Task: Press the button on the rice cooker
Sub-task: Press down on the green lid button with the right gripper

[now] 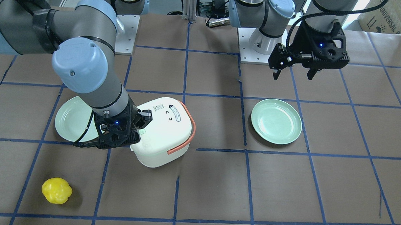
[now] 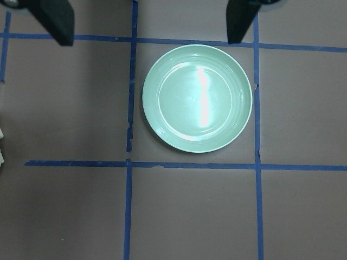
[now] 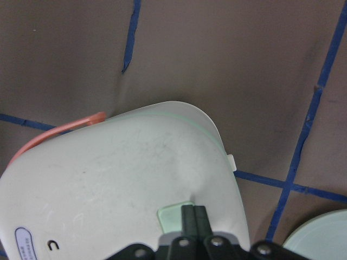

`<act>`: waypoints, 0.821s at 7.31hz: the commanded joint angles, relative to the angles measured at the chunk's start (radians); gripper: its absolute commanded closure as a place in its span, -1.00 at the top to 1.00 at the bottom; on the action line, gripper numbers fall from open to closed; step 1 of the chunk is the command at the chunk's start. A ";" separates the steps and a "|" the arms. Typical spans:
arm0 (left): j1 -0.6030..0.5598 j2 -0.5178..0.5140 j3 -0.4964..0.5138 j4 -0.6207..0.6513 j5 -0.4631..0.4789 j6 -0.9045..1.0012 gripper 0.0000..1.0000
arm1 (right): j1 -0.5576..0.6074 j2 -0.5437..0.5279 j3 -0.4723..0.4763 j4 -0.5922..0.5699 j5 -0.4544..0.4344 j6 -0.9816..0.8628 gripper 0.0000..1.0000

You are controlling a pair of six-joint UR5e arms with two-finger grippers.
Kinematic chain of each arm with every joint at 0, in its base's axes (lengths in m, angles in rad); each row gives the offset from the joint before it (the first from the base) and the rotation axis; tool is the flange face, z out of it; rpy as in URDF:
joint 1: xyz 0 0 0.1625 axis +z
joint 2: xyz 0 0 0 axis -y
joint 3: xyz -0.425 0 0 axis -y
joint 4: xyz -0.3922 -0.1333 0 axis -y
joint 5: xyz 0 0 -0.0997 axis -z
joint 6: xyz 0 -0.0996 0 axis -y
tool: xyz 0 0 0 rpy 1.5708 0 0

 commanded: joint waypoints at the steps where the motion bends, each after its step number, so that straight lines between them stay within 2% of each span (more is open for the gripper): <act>1: 0.000 0.000 0.000 0.000 0.000 0.000 1.00 | -0.001 0.011 -0.001 0.000 0.000 0.000 -0.82; 6: 0.000 0.000 0.000 0.000 0.000 0.000 1.00 | 0.000 0.022 -0.002 -0.002 0.002 0.000 -0.82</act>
